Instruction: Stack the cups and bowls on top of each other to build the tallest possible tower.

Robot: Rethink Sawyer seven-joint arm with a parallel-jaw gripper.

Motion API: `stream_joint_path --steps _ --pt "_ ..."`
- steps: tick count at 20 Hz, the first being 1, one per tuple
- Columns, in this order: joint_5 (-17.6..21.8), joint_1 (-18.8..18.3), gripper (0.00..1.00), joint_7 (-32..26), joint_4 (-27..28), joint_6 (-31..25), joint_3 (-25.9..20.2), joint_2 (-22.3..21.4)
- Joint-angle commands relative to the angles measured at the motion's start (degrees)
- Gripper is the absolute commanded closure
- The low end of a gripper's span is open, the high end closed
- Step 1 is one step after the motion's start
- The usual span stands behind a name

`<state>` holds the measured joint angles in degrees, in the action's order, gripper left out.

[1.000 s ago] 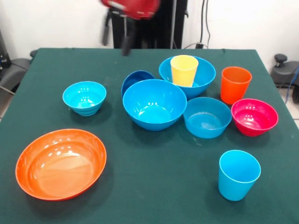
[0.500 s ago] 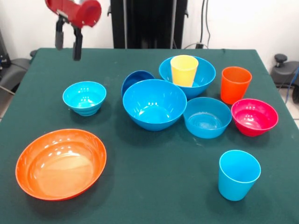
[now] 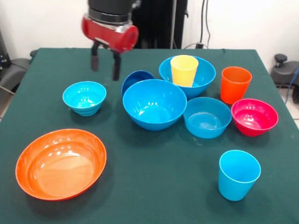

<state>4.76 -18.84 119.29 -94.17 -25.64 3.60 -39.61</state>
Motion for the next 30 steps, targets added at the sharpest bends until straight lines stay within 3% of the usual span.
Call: stream_joint_path --steps 1,3,16,30 --pt "2.04 3.96 0.00 -1.23 1.22 -3.75 -7.31 0.93" --pt "1.25 5.27 0.00 -0.39 0.38 -5.18 -7.20 -1.73" --pt "0.93 5.08 0.00 0.44 2.63 -4.44 -7.14 0.01" --pt "-1.48 10.85 0.00 7.49 9.43 -3.50 -3.86 5.52"
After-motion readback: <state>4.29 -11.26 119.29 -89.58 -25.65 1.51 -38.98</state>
